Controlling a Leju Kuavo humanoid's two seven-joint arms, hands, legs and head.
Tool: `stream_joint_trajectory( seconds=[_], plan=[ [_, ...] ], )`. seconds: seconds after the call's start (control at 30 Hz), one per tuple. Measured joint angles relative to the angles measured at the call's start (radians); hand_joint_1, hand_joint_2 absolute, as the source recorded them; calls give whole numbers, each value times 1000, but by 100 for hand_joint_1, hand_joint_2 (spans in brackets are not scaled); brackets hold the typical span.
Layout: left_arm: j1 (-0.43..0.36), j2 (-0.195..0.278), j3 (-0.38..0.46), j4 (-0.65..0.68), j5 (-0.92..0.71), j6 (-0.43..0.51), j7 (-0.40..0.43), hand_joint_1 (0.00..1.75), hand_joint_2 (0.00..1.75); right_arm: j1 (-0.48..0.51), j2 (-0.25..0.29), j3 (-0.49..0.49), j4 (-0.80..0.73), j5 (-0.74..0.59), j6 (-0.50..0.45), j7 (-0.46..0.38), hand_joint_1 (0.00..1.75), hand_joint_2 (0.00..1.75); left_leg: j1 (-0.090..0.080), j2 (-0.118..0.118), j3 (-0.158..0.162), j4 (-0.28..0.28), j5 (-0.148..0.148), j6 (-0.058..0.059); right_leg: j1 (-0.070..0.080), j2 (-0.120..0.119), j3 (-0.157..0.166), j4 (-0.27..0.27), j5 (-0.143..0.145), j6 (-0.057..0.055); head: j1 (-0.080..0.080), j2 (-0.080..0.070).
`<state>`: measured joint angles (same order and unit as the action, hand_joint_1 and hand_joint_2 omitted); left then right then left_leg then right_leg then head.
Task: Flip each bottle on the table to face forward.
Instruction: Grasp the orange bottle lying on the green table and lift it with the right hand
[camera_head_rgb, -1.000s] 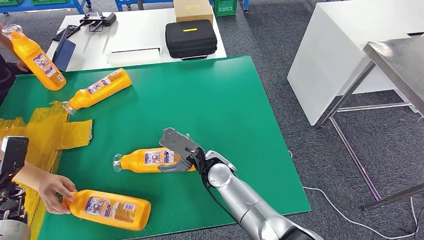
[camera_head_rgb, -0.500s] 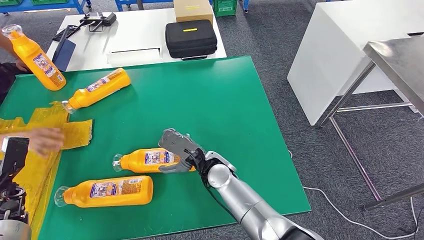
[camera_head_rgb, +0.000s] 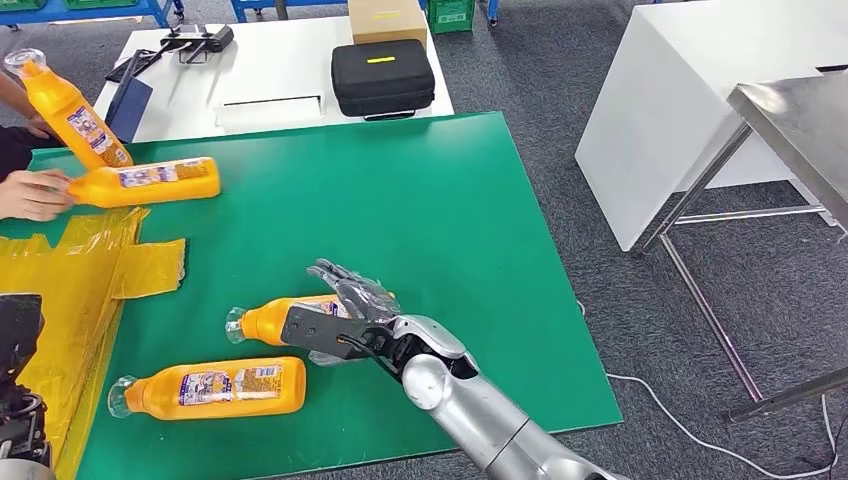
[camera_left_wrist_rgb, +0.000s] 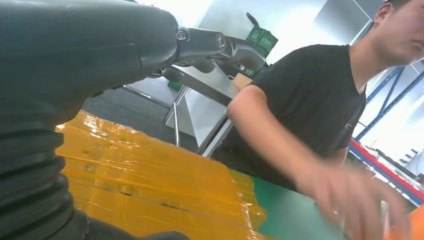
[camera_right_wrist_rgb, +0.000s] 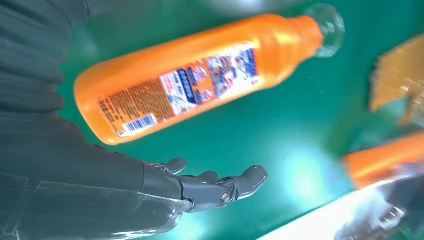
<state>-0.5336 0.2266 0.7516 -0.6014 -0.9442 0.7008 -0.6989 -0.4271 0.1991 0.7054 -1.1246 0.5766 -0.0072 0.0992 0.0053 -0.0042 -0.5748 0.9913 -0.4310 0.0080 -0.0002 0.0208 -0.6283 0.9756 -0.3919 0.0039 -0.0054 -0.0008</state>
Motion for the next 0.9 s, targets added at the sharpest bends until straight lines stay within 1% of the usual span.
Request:
stream_joint_trajectory(
  seconds=[0.2,0.43,0.63,0.9],
  plan=[
    [2,0,5,-1,-39,0,0,0,175,-18,-4,35,38,23,-3,6,0,175,0,0,0,0,0,0,0,0,0,0,0,0,0,0],
    [1,-5,10,-1,-51,0,0,0,175,-40,19,61,131,83,-26,52,0,175,0,0,0,0,0,0,0,0,0,0,1,0,0,0],
    [-1,-15,11,-1,-61,0,0,0,175,-59,29,66,197,174,-87,118,0,175,0,0,0,0,0,0,0,0,0,0,0,0,0,0],
    [-22,-26,12,0,-81,0,1,0,175,-88,42,66,291,217,-89,133,0,175,0,0,0,0,0,0,0,0,0,0,1,0,0,0]
  ],
)
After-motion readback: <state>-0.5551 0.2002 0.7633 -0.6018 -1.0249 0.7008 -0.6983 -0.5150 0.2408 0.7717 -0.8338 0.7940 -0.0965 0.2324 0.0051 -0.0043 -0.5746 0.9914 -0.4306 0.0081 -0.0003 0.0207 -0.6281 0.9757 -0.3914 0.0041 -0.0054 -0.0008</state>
